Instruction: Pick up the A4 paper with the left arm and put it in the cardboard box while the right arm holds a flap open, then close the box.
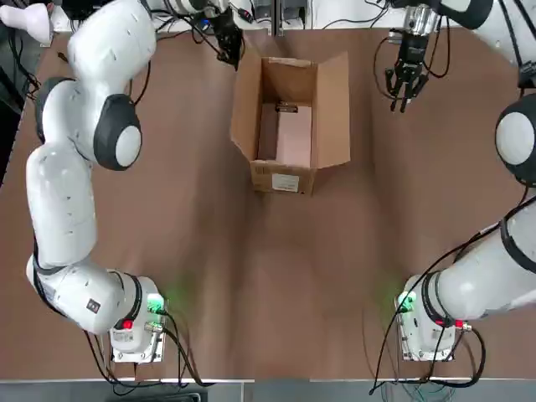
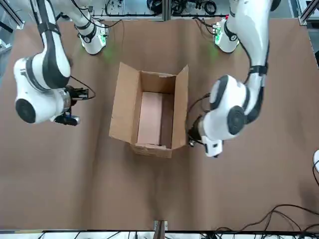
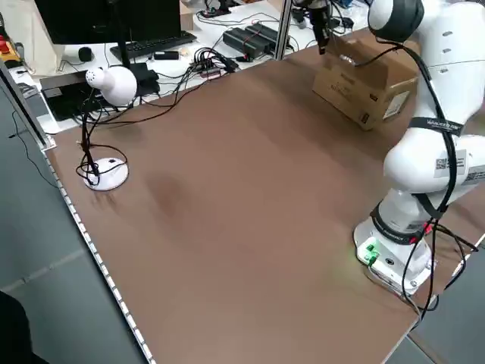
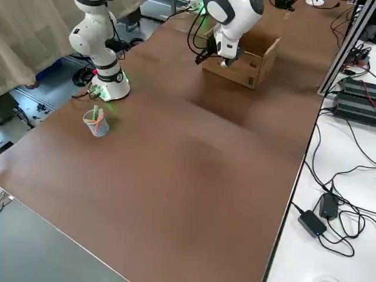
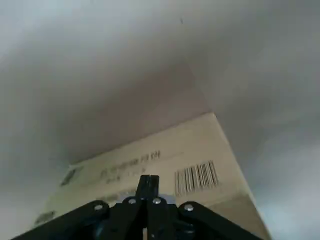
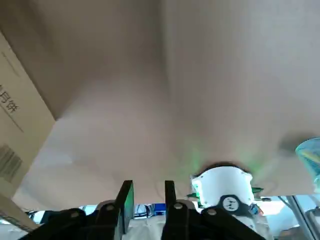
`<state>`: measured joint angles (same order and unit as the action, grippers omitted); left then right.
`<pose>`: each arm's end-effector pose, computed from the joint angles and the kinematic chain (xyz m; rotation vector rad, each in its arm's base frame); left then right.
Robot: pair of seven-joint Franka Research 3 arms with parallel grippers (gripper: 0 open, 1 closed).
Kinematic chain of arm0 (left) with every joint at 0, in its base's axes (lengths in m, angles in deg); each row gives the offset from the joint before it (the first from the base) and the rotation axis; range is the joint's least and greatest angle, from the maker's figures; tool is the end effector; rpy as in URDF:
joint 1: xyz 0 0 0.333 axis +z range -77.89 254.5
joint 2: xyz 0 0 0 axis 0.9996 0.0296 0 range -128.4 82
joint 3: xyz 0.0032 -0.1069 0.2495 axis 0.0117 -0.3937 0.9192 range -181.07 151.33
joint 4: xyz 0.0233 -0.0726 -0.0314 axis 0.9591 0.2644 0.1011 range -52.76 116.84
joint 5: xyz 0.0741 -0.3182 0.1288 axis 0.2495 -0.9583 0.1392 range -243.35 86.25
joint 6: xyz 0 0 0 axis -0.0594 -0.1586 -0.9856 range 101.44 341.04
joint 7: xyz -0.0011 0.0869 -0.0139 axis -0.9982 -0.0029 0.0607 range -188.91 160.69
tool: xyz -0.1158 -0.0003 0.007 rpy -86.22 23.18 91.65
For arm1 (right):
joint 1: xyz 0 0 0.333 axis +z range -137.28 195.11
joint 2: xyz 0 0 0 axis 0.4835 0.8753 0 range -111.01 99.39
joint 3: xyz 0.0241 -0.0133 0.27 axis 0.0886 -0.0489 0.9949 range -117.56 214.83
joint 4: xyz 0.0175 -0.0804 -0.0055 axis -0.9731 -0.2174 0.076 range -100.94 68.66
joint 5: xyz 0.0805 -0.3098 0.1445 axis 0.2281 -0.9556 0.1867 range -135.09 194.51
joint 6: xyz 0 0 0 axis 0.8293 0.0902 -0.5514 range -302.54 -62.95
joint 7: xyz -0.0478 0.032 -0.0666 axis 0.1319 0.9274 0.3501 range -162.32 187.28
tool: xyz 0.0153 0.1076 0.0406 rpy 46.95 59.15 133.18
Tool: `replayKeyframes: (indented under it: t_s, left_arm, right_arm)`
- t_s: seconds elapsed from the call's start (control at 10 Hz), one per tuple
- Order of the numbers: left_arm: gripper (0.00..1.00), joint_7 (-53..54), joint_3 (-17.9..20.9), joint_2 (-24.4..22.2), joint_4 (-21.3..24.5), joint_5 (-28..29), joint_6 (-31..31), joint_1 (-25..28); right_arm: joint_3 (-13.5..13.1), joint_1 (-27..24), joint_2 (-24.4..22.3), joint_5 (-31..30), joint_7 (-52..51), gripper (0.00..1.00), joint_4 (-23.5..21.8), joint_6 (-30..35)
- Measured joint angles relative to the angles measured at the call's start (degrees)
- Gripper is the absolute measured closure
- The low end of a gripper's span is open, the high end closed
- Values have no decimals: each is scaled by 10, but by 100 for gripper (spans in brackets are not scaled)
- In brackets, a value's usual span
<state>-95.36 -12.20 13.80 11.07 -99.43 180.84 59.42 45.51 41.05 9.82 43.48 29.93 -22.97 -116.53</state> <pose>0.5776 -0.3279 0.3608 2.5595 1.4884 -0.4316 0.4932 0.1112 0.3664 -2.8910 0.2580 0.9725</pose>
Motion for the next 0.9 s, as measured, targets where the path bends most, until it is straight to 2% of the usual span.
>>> replayKeyframes:
  t_s: [0.1,0.2,0.3,0.6,0.9]
  left_arm:
    - [99,-26,0,0,-2,0,10,-18]
    - [99,-51,0,0,-6,0,18,-33]
    - [99,-73,0,-1,-12,0,31,-41]
    - [99,-121,2,5,-12,0,104,-76]
    - [99,-145,5,42,-8,12,170,-114]
  right_arm:
    - [0,9,6,32,33,74,0,0]
    - [1,14,16,67,65,93,1,0]
    - [1,18,30,93,78,98,2,0]
    - [1,58,73,135,89,99,16,-5]
    - [-1,69,82,154,90,99,31,-1]
